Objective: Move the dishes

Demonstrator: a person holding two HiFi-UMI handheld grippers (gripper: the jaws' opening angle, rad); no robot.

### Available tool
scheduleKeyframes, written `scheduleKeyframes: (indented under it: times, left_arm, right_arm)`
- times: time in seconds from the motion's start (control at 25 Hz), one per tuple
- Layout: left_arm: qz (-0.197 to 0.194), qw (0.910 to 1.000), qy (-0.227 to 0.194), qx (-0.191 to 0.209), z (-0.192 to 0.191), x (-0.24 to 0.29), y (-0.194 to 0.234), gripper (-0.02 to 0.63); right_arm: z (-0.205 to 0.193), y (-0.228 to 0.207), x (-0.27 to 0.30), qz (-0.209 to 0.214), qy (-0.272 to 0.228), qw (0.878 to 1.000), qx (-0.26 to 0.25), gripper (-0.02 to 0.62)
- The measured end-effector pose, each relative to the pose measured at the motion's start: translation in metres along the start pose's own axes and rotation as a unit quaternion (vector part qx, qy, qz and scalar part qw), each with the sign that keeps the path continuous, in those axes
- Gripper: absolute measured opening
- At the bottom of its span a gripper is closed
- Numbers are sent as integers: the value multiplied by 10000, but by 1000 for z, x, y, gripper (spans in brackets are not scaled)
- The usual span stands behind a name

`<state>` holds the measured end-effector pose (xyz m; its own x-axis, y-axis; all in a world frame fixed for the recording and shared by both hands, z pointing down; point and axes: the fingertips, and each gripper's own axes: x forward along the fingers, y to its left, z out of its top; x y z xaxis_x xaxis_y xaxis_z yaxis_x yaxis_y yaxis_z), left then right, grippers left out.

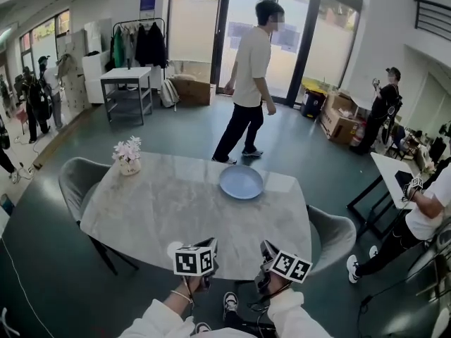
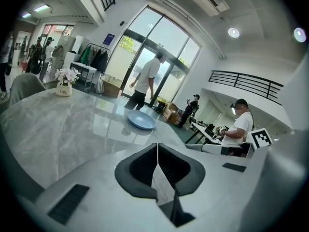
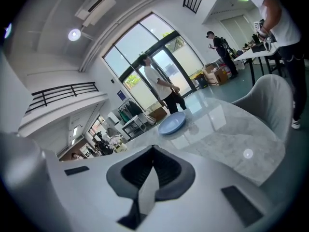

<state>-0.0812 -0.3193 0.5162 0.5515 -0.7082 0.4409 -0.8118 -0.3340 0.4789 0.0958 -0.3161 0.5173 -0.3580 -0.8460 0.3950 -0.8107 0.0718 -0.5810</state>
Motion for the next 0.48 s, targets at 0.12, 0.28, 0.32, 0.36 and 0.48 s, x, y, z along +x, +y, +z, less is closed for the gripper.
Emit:
scheduleKeyframes:
  times: [0.12, 0.28, 0.32, 0.36, 0.48]
  left_arm:
    - [-2, 10000, 51, 48, -10, -9, -5, 14]
    - [-40, 9999, 59, 85, -18, -21, -7, 15]
    - [-44, 10000, 43, 78, -18, -24, -6, 15]
    - [-50, 10000, 26, 64, -18, -28, -6, 14]
    - [-66, 10000, -23, 32, -19, -36, -7, 14]
  right_arm:
    - [-9, -2, -13, -64, -10, 10000, 41, 58]
    - [-20, 2, -24, -49, -18, 9999, 113, 57]
    - [-23, 4, -25, -35, -2, 9999, 129, 58]
    - [-26, 6, -27, -25, 17, 9999, 138, 58]
    - [-32, 11, -36, -56, 40, 10000, 73, 58]
